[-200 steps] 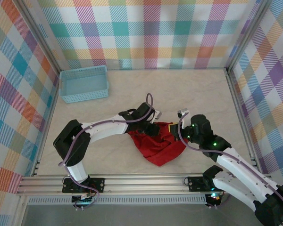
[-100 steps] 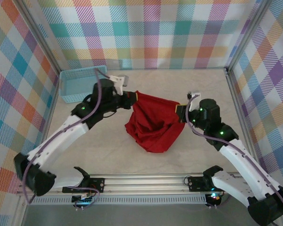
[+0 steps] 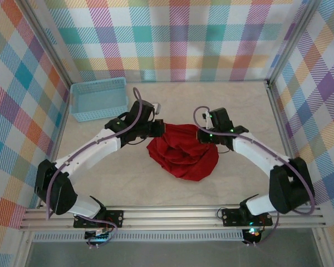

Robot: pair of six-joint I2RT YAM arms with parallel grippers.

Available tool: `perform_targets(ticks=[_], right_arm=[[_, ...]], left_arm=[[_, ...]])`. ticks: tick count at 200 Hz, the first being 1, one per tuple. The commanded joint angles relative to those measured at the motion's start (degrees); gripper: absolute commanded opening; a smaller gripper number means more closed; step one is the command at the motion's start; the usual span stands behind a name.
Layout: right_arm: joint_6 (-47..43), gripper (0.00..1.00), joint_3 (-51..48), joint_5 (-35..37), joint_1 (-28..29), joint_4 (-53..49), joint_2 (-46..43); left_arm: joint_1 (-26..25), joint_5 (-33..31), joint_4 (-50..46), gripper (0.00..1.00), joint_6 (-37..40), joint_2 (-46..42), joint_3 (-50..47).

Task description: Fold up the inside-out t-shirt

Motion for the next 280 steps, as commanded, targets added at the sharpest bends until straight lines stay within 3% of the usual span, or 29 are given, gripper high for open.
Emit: perform_targets(ticks=[1,23,71,97,133,185,244,257,274,280], right_arm=[[-0.9,0.41,4.7,1.9,-0.4,-3.3,-2.3],[-2.1,0.63,1.0,0.7,2.7,-3.2,-7.7],[3.7,0.73,-13.9,-0.6,12.1,-0.1,-18.7],[7.5,0.74,-17.8,-2.5,12.3,6.5,-14.0],[9.2,0.73,-13.4,-7.3,12.4,14.3,-7.1],[10.7,0.72,-9.2,-6.6,12.4,16.5,-5.1],[11.5,0.54,-3.6,-7.9,12.5,18.4,6.7],[10.3,0.37,-2.6,-6.0,12.4,15.9,6.1],[7.6,0.02,-0.5,-1.0,12.4,9.9,3.3],[6.0,0.0,0.5,0.9,12.3,7.1,1.6]], left_arm=[[1.2,-6.1,-3.3,0.0,0.4,-3.0,5.0],[2.4,-7.5,-4.5,0.0,-0.6,-2.2,6.1],[4.4,-5.3,-4.7,0.0,-1.0,-1.5,11.6],[4.4,-3.7,-5.7,0.0,-0.7,-0.2,15.7],[4.4,-0.9,-6.9,0.0,-1.6,0.8,18.7],[4.4,-0.5,-7.2,0.0,-2.1,0.5,19.1],[4.4,-1.0,-7.8,0.0,-2.1,0.3,20.3],[4.4,-2.3,-9.0,0.0,-1.7,0.7,21.7],[5.0,-5.1,-11.0,0.0,-1.4,1.2,24.4],[5.4,-6.0,-11.8,0.0,-1.1,1.6,25.8]])
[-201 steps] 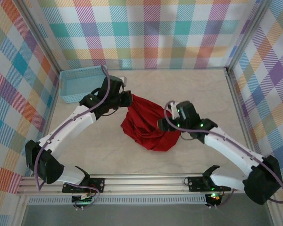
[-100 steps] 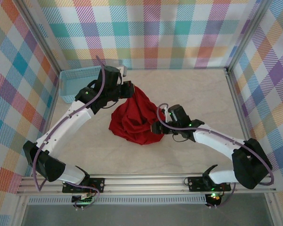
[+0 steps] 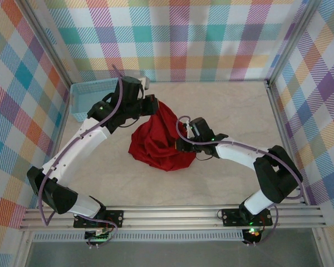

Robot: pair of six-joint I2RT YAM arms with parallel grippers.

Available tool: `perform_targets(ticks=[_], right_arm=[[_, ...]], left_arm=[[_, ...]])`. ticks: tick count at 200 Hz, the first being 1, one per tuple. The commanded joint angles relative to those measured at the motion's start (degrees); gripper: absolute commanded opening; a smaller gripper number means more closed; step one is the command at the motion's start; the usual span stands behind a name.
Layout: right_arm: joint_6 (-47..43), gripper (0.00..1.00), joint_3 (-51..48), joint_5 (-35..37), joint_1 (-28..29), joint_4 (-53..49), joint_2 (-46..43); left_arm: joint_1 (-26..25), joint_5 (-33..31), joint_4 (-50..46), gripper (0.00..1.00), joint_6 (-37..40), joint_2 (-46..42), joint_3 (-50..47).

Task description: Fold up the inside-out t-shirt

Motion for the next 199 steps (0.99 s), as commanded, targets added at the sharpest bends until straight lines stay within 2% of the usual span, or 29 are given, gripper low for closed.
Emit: perform_targets(ticks=[1,29,55,66,85,120,137,163,186,199], right_arm=[[-4.3,0.0,5.0,6.5,0.1,-7.5,-5.4],[-10.9,0.0,10.8,11.9,-1.5,-16.8,-17.5],[-12.5,0.0,15.3,6.1,-6.0,-18.5,-28.0],[-13.1,0.0,16.0,3.4,-6.8,-18.2,-30.9],[-12.9,0.0,14.3,0.2,-7.0,-16.6,-33.5],[-11.1,0.0,4.3,-0.1,-9.5,-15.6,-30.9],[-9.2,0.0,-0.3,1.5,-11.1,-16.7,-29.0],[-4.1,0.0,-5.5,4.9,-16.9,-20.4,-27.9],[0.7,0.0,-10.3,6.0,-21.7,-21.8,-29.3],[2.1,0.0,-12.4,5.8,-22.8,-21.9,-30.1]], left_arm=[[1.5,-4.0,-2.5,0.0,0.7,0.7,5.9],[5.5,-10.0,-7.9,0.0,0.8,2.7,16.6],[8.1,-10.6,-9.2,0.0,-0.4,1.2,23.5],[8.1,-8.0,-4.9,0.0,-1.0,-2.0,20.6],[8.1,-5.2,3.7,0.0,-3.3,-7.5,10.0],[7.3,2.1,3.0,0.0,-4.8,-4.8,-2.0],[3.2,6.2,5.1,0.0,-3.7,-4.2,-8.1],[-9.0,4.4,9.4,0.0,0.2,-5.1,-16.3],[-17.1,5.0,16.7,0.0,-1.8,-3.0,-25.8],[-20.0,5.5,19.4,0.0,-3.2,0.1,-28.9]])
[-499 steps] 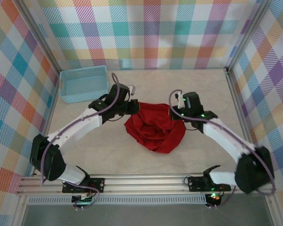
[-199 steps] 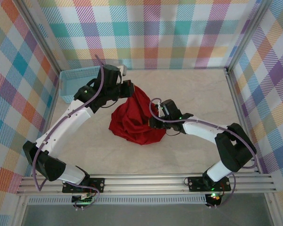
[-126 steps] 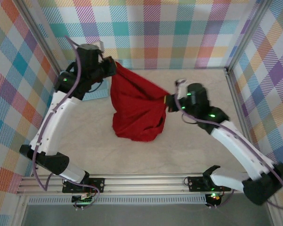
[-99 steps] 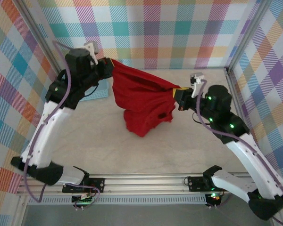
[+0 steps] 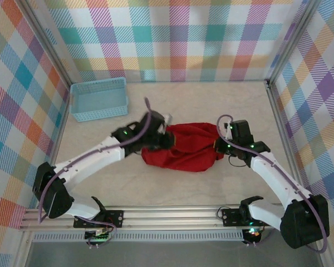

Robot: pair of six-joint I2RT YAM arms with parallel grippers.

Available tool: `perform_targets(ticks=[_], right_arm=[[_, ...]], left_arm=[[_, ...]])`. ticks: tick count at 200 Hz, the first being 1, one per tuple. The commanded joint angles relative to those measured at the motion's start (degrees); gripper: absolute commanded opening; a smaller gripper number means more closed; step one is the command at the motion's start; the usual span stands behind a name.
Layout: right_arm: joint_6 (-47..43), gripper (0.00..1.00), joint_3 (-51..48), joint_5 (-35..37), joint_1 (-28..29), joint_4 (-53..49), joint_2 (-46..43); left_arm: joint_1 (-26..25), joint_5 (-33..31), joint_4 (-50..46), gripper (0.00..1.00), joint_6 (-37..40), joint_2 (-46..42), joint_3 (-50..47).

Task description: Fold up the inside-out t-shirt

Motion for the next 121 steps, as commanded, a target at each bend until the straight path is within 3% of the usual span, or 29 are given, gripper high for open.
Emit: perform_targets(ticks=[1,11,22,36,53,63,99,121], right_arm=[[5.5,0.0,-2.7,1.2,-2.0,-1.4,-3.1],[5.5,0.0,-3.3,0.9,-2.1,-1.3,-3.1],[5.4,0.0,-3.3,1.4,-2.1,-2.0,-3.0],[5.0,0.09,-2.4,2.7,-2.1,-3.3,-3.1],[4.2,0.32,-1.4,4.4,-2.1,-5.0,-4.1],[3.3,0.39,-0.8,4.7,-2.1,-5.6,-4.9],[2.2,0.57,0.8,3.0,0.2,-8.9,-6.9],[3.9,0.65,-0.1,3.1,4.6,-8.8,-6.9]], left_arm=[[-4.4,1.4,8.6,0.0,-1.4,2.6,-4.5],[-5.9,1.1,8.6,0.0,-2.1,4.8,-5.0],[-6.8,1.3,8.9,0.12,-2.1,5.6,-5.7],[-6.9,0.1,9.3,0.36,-1.8,3.4,-6.9],[-6.4,-5.9,7.7,0.71,0.1,-1.8,-8.0],[-4.6,-8.7,6.3,0.83,0.3,-4.7,-8.8],[10.6,-10.8,-3.2,0.97,-3.0,-6.8,-9.8],[19.1,-5.9,-3.1,0.99,-3.9,-2.2,-10.6]])
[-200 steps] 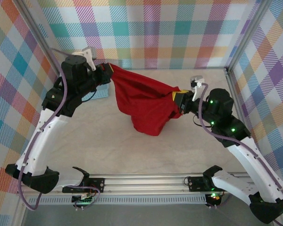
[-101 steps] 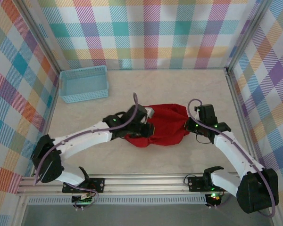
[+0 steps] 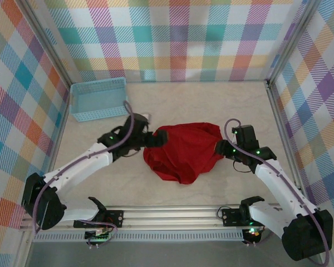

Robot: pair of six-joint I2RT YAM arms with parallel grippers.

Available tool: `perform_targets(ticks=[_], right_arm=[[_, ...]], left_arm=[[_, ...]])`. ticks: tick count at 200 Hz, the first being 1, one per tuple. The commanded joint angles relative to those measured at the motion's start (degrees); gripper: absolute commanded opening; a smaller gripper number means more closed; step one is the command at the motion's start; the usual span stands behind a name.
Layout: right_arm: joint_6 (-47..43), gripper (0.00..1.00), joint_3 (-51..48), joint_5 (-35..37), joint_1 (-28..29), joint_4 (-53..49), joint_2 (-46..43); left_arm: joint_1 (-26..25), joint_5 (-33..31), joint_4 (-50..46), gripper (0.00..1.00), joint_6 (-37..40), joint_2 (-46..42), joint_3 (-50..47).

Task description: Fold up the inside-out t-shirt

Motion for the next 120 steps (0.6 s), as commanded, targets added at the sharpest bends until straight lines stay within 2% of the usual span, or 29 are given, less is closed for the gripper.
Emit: perform_targets(ticks=[1,18,54,76,98,108,120], right_arm=[[1.0,0.65,0.5,-0.4,3.9,-2.0,-0.4],[2.8,0.67,-1.4,-1.6,4.9,0.4,0.4],[4.1,0.67,-3.1,-4.4,5.0,5.1,4.9],[3.9,0.64,-2.9,-5.3,5.1,6.9,8.2],[3.0,0.51,-1.9,-6.5,5.0,8.2,11.2],[2.1,0.4,-0.9,-5.9,5.0,7.5,12.4],[1.1,0.23,0.3,-4.2,5.0,6.3,12.7]], left_arm=[[6.8,2.1,-4.8,0.99,-1.7,5.1,-1.7],[9.7,7.0,-1.3,0.97,-1.8,10.0,-1.4],[9.8,14.0,5.3,0.89,-1.1,19.0,1.5],[9.5,15.9,6.2,0.84,-1.0,23.0,3.5],[9.3,18.2,6.6,0.7,-0.8,26.7,5.3],[9.2,18.2,6.2,0.62,-0.5,27.9,6.0],[9.2,17.8,5.7,0.48,-0.1,28.6,6.5]])
